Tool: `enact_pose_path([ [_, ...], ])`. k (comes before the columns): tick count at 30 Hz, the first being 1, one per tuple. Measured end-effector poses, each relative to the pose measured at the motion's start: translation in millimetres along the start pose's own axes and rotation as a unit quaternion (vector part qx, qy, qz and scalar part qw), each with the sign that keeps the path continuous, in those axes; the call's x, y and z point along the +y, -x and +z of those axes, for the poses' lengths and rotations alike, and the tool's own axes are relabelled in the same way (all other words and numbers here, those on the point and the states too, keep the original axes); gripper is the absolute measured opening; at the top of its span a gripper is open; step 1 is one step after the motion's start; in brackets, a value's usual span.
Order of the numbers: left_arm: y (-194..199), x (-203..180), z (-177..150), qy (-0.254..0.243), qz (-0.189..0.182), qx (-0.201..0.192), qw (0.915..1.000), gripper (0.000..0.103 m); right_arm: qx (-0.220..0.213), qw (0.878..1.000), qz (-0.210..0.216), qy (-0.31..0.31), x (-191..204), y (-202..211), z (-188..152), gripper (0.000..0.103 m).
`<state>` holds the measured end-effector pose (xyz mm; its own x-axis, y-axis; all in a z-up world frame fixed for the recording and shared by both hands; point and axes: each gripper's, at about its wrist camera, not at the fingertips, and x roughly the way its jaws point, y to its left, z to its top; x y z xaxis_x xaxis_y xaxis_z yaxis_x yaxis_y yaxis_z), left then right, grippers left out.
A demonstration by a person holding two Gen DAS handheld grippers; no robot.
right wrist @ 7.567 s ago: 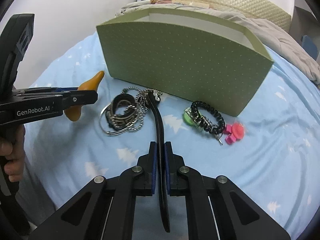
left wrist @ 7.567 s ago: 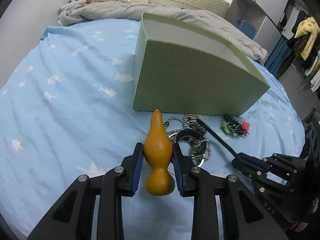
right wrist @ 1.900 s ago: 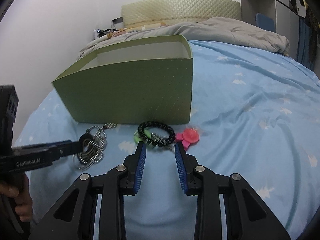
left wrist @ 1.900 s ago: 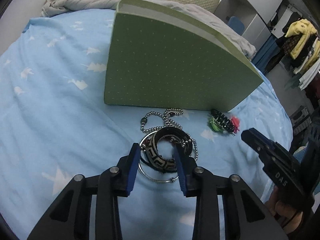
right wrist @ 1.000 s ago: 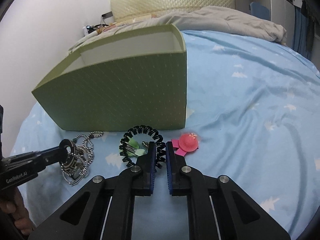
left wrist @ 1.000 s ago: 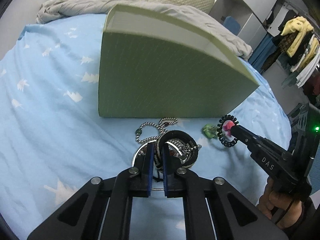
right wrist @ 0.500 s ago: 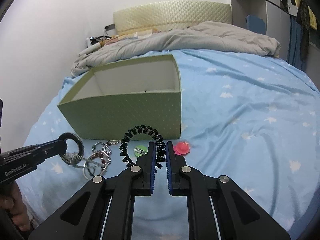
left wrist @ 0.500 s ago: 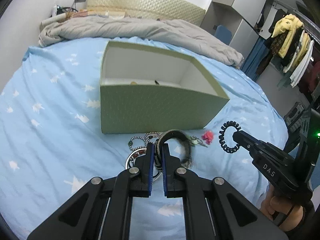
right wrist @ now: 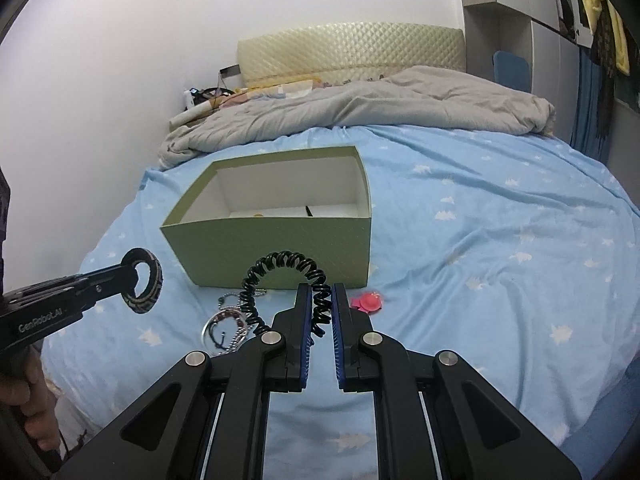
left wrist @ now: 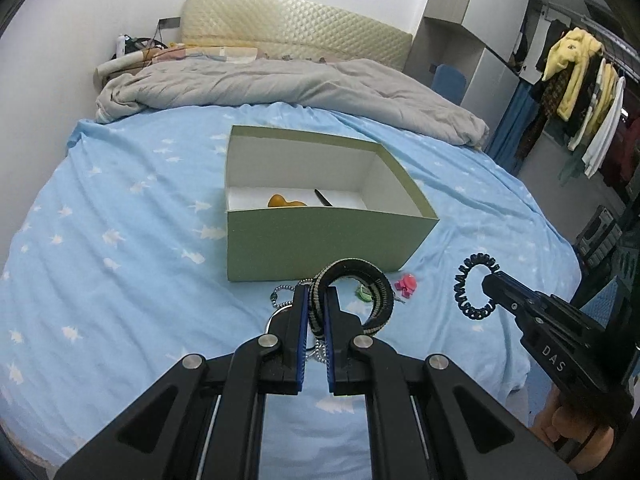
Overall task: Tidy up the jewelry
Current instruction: 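Lower the bangle and coil bracelet into the green box and open both grippers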
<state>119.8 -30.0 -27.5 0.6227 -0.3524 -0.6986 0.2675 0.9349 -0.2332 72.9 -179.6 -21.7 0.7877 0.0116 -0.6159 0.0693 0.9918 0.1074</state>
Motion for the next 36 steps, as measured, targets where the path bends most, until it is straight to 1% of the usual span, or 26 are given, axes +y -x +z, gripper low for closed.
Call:
enact_pose_path([
  [7, 16.6, -1.4, 12.4, -0.006, 0.011, -0.009, 0.9999, 0.006, -0.014, 1.0, 0.006, 0.006, 8.0, 13.9, 18.1, 0.008],
  [12, 23.7, -3.9, 35.4, -0.011, 0.017, -0.017, 0.9997, 0.006, -0.022, 1.0, 0.009, 0.011, 14.0, 17.1, 38.4, 0.008],
  [17, 17.8, -2.3, 56.7, -0.012, 0.024, -0.019, 0.9995, 0.006, -0.025, 1.0, 0.008, 0.013, 14.9, 10.1, 61.7, 0.008],
  [25, -12.3, 7.4, 78.8, -0.008, 0.034, -0.001, 0.9994, 0.006, -0.005, 1.0, 0.011, 0.011, 8.3, -22.6, 88.0, 0.008],
  [36, -83.0, 34.8, 105.6, 0.005, 0.048, 0.036, 0.9982, 0.006, 0.05, 0.999, 0.018, 0.007, -0.7, -97.7, 96.4, 0.008],
])
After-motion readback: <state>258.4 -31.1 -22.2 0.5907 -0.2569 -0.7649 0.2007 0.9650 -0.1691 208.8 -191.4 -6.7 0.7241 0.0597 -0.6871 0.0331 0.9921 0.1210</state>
